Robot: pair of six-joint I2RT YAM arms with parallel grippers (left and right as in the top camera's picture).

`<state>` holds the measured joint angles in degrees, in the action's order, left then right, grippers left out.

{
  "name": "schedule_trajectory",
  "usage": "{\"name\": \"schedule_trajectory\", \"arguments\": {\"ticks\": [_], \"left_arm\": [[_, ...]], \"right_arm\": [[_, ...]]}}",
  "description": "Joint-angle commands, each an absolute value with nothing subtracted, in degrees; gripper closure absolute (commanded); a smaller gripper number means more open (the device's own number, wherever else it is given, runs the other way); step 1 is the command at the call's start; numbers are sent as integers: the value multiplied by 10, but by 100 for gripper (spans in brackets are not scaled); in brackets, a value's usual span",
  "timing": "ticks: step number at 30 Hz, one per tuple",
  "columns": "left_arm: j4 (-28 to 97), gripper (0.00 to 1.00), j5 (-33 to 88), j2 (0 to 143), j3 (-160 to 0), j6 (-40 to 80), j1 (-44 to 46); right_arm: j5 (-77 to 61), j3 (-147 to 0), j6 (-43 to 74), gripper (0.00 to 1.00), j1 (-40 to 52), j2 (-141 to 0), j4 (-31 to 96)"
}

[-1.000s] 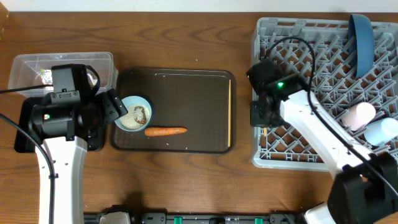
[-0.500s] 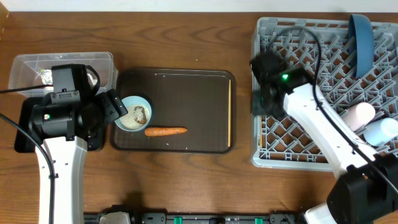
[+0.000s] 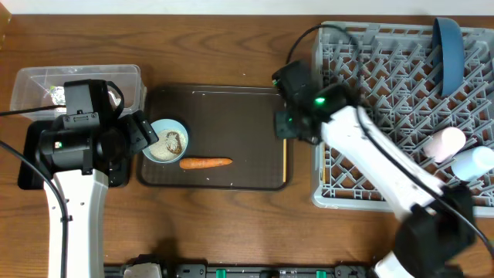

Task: Sort waste into correct bins and load items into the dishwasher rack

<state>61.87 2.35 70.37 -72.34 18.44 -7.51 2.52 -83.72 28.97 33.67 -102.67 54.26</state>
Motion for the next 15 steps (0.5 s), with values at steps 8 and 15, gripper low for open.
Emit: {"name": "schedule_trajectory", "arguments": {"ticks": [8, 15], "left_arm": [[621, 11, 15, 705, -719, 192, -78], [621, 11, 15, 705, -719, 192, -78]], "right_arm": [[22, -827, 348, 55, 376, -1159, 515], [32, -827, 369, 55, 376, -1199, 516]]}}
